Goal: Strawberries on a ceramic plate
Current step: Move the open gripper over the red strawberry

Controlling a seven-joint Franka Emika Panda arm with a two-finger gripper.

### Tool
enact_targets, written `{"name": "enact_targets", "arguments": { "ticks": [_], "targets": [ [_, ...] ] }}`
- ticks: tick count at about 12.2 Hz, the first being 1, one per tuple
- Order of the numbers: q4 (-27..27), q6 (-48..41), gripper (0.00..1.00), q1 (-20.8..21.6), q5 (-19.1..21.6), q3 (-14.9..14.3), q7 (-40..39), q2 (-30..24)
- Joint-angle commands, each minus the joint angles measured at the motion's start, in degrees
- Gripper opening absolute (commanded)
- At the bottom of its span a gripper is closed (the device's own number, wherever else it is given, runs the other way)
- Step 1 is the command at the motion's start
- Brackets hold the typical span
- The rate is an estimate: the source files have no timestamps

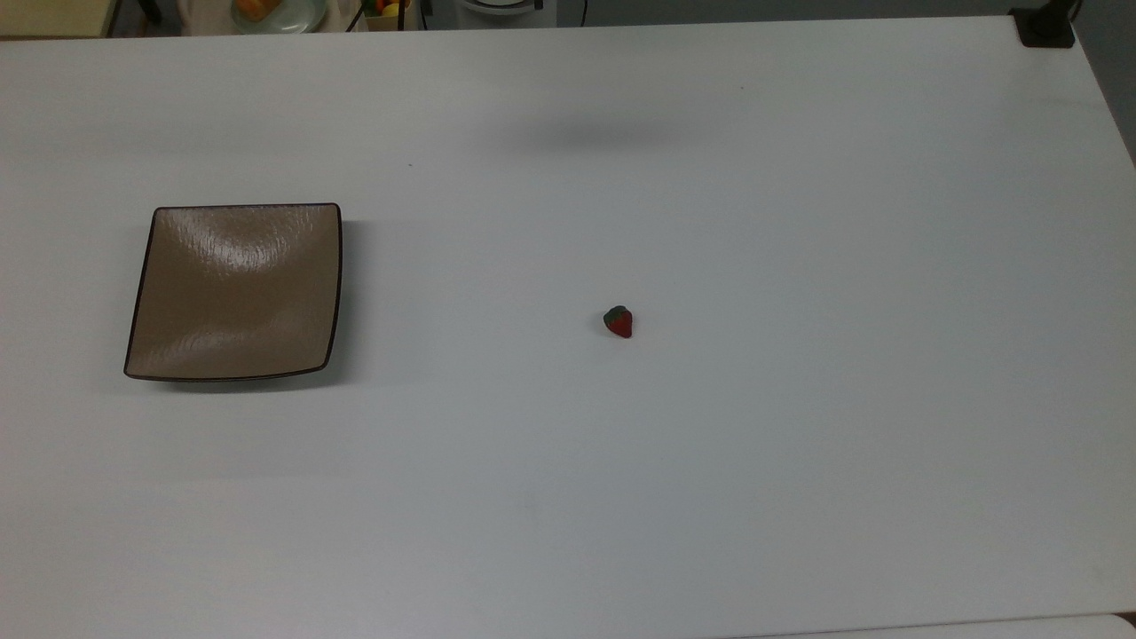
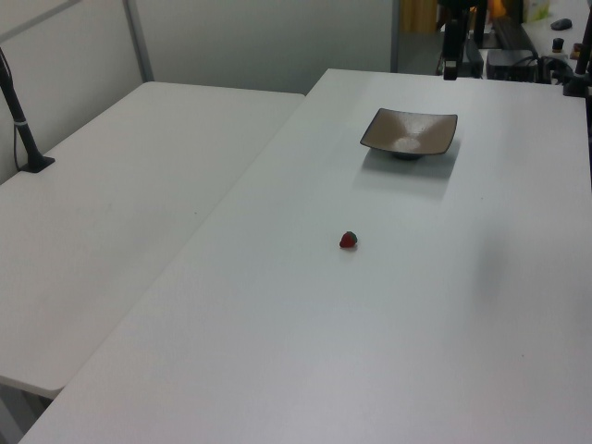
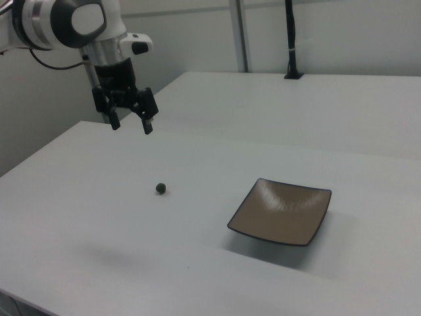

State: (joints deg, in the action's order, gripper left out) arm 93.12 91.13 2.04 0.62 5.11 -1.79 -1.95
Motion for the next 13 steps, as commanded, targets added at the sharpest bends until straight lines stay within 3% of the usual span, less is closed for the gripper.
{"name": "enact_targets", "arguments": {
  "ticks": [1,13],
  "targets": [
    [2.1,2.4,1.0,1.2,0.1,-0.8,0.7,0.5],
    [2.8,8.0,1.0,2.4,0.7,-0.7,0.3,3.0]
  ]
}}
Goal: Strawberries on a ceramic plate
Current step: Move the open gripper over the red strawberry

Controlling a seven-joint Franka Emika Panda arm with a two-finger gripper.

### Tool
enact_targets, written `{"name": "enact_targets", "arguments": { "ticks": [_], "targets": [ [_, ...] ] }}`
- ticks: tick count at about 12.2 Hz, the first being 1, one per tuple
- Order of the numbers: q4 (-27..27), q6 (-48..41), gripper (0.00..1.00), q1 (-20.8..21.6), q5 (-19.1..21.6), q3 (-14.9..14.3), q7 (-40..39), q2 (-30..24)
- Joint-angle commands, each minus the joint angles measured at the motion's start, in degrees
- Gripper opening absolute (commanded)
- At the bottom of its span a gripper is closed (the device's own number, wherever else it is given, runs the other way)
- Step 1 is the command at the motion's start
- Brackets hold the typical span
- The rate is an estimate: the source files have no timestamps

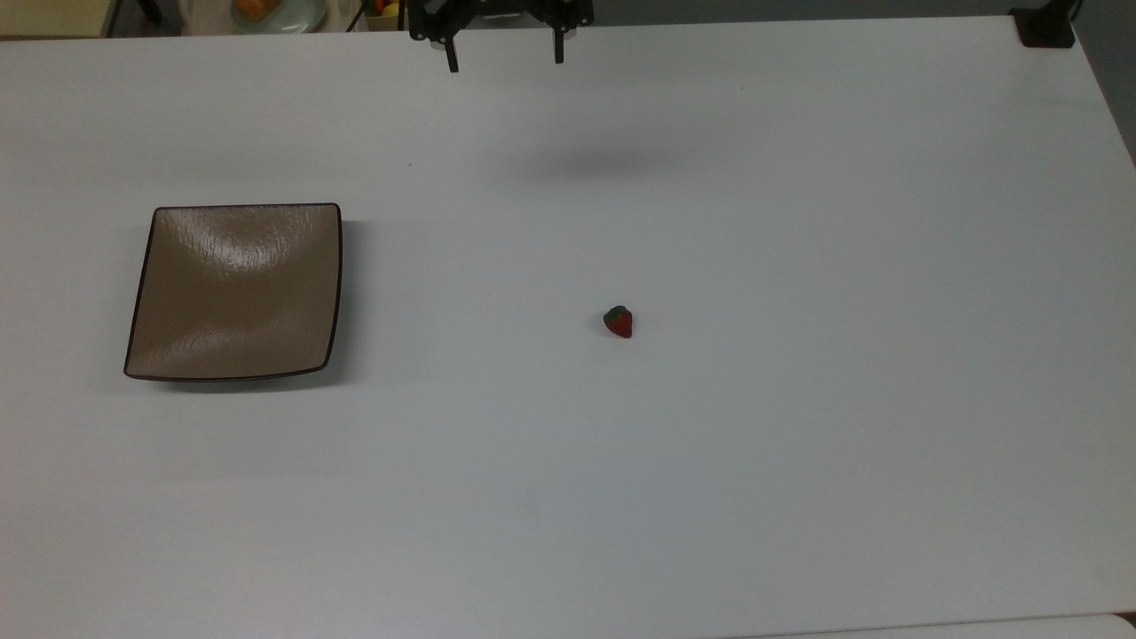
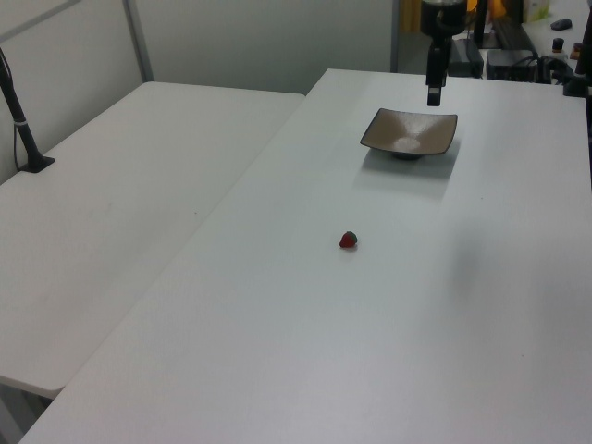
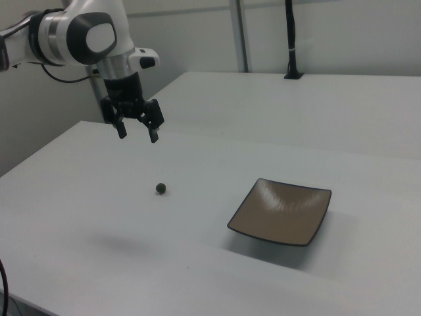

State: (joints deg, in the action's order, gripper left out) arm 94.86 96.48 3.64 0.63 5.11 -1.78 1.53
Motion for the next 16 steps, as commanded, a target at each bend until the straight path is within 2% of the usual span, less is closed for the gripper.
{"name": "enact_targets", "arguments": {
  "ticks": [1,5,14,16],
  "targets": [
    [0.9,4.2,1.0,0.9,1.0,-0.6,0.6,0.2],
    [-1.0,8.8,1.0,1.6,2.6,-0.2,0.8,4.8],
    [-2.3,18.0,1.0,5.8,1.7,0.1,-0.1,15.8],
    [-2.0,22.4,1.0,7.0,1.7,0.1,0.1,17.9]
  ]
}}
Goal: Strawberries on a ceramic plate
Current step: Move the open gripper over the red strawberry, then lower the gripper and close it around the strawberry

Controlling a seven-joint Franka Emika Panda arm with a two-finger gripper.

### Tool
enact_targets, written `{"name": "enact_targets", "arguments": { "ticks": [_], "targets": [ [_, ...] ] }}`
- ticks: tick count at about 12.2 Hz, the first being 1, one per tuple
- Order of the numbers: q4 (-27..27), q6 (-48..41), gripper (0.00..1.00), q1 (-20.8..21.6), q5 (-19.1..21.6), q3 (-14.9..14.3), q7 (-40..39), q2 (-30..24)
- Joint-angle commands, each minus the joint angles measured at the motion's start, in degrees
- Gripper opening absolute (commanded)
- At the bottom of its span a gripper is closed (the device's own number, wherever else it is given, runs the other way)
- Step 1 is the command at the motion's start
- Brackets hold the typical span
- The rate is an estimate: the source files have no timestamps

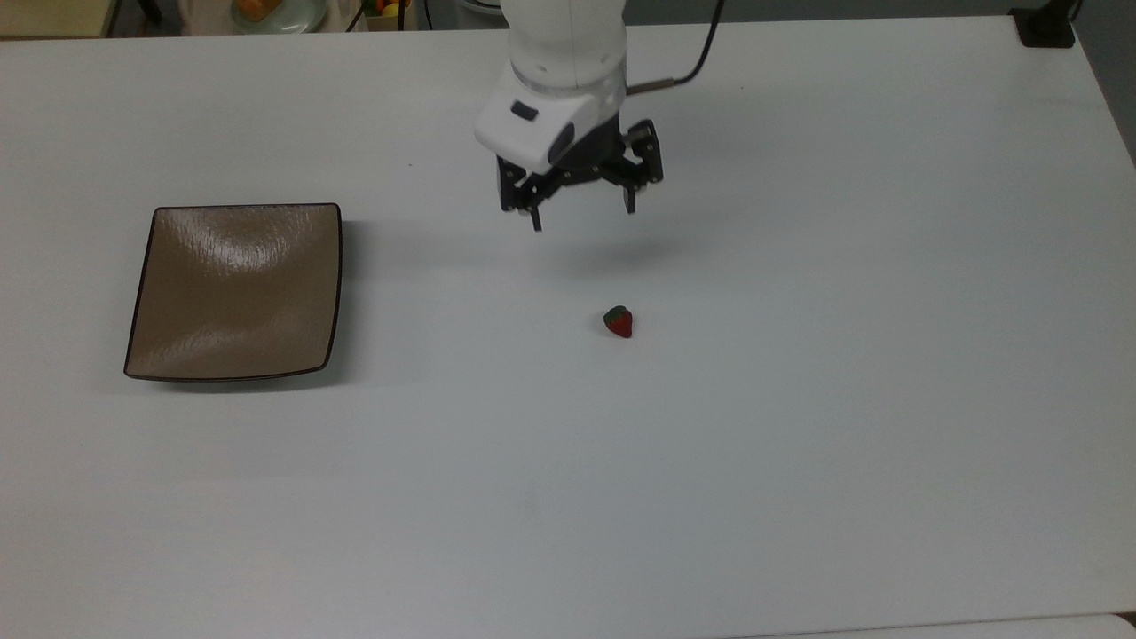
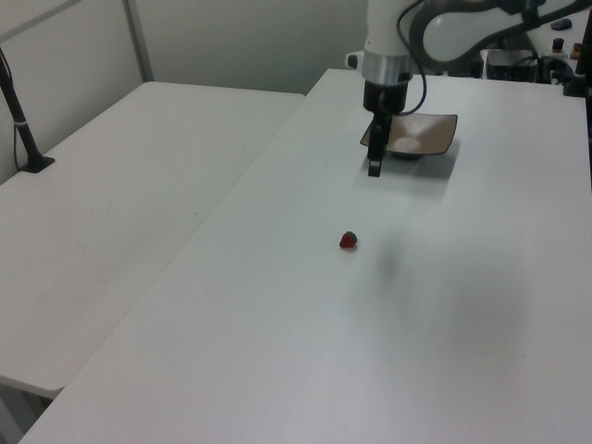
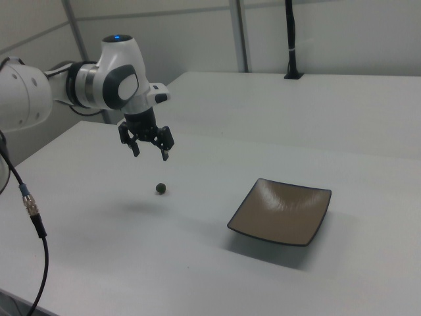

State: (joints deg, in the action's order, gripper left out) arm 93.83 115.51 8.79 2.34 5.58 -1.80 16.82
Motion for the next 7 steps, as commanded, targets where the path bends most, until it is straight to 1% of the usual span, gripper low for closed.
{"name": "enact_targets", "arguments": {
  "ticks": [1,2,7],
  "targets": [
    [-1.0,4.4,1.0,2.3,-0.3,-0.5,0.0,4.4],
    [-0.6,8.2,1.0,2.4,-0.7,-0.5,0.1,5.8],
    [0.0,13.2,1.0,3.0,-0.8,-0.5,0.0,10.2]
  ]
}}
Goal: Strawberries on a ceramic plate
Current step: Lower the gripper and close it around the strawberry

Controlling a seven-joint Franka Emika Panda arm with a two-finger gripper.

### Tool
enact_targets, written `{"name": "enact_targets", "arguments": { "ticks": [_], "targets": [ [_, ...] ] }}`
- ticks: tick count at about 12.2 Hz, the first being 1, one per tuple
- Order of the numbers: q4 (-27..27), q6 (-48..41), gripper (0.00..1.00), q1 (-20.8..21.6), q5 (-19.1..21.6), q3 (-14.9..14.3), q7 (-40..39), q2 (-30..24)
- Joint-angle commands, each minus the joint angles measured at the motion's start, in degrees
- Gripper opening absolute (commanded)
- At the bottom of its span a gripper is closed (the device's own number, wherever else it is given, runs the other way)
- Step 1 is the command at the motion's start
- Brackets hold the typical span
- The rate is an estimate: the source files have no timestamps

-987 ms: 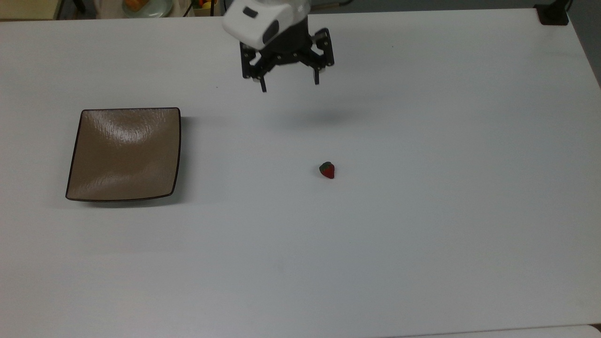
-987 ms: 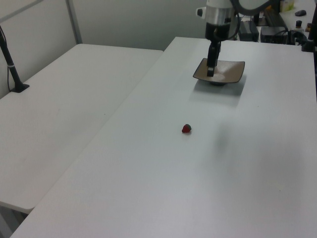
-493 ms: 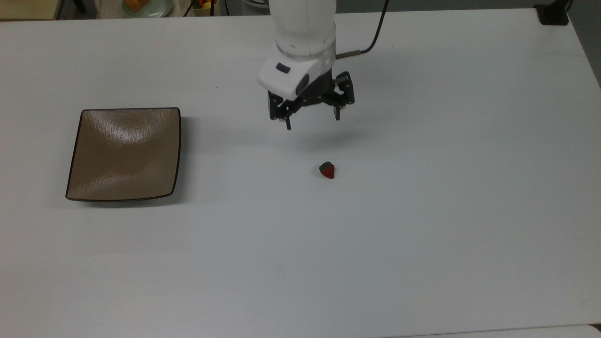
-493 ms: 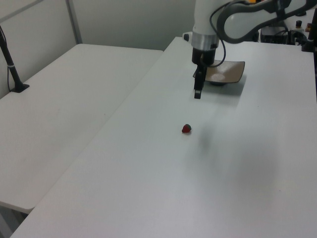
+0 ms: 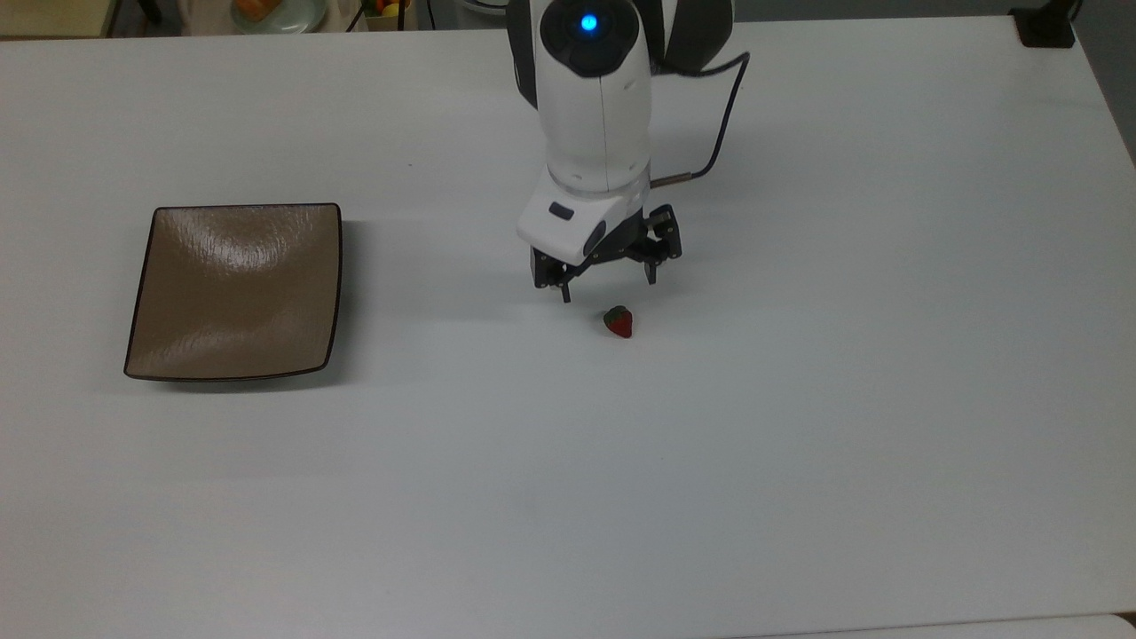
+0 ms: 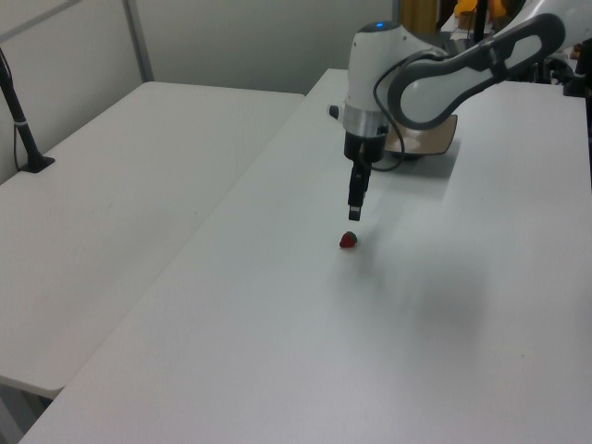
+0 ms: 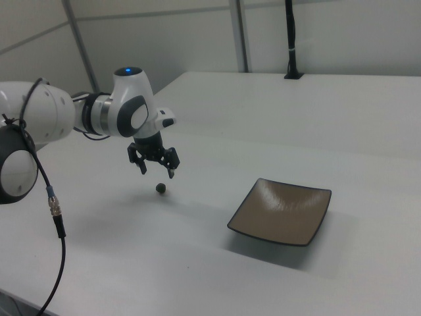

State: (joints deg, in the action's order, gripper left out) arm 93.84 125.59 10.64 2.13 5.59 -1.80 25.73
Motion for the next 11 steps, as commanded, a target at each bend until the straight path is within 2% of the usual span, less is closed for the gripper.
{"name": "enact_targets", "arguments": {
  "ticks": [1,7,9,10,11],
  "targets": [
    [-0.1,4.2,1.0,1.2,-0.7,-0.5,0.0,2.1],
    [0.0,6.9,0.98,1.3,-2.0,-0.5,0.1,5.2],
    [0.0,6.8,0.82,1.3,-1.9,-0.4,0.4,5.2],
    [0.1,6.8,0.81,1.2,-1.9,-0.4,0.4,5.3],
    [0.2,6.8,0.69,1.3,-1.9,-0.4,0.3,5.4]
  ]
}}
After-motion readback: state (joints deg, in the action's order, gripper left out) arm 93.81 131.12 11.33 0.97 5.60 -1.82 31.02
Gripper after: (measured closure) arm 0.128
